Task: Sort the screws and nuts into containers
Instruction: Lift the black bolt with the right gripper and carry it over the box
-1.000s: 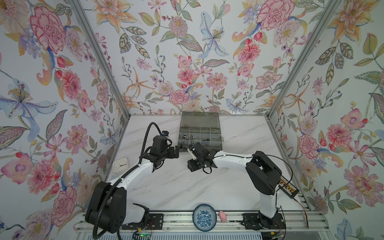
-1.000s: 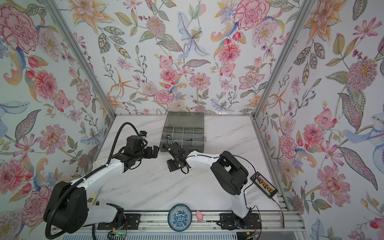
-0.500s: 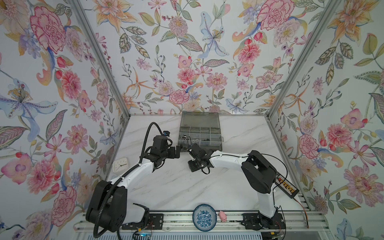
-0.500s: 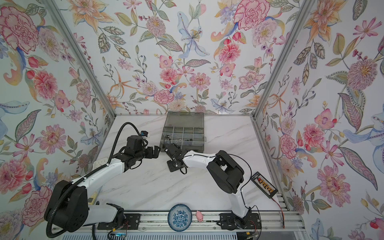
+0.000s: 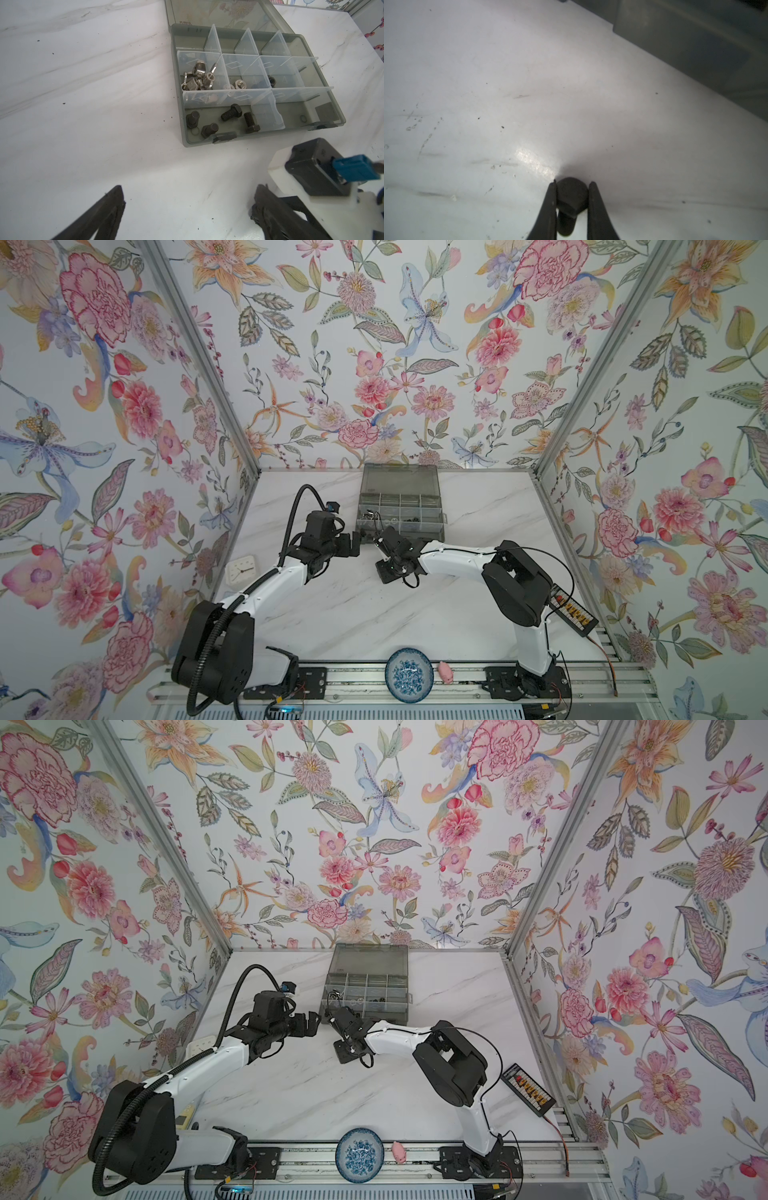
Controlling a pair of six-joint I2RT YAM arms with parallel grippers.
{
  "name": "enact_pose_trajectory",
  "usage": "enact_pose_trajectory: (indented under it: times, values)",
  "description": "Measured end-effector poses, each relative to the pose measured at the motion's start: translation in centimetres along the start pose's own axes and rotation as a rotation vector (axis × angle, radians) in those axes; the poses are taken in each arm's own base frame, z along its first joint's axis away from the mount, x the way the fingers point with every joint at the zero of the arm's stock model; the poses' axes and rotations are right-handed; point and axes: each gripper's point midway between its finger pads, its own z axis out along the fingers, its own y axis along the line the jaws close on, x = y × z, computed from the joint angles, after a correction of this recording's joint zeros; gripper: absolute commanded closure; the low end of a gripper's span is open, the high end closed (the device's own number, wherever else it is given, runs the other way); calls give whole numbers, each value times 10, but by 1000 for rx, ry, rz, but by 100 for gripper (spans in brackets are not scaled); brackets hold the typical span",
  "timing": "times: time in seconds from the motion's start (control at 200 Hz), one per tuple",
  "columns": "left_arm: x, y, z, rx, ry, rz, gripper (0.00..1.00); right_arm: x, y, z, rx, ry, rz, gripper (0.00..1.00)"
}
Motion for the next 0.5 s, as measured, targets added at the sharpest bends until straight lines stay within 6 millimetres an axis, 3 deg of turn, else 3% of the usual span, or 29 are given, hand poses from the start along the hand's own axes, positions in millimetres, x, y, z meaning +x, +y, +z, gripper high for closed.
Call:
enact_pose_trajectory:
  times: [0.305, 0.5]
  values:
    - [1, 0, 1, -1, 4, 0, 1, -6, 7, -8, -56, -29, -84, 100]
    - [1, 0, 1, -1, 4, 0, 1, -34, 2, -31, -90, -114, -134, 100]
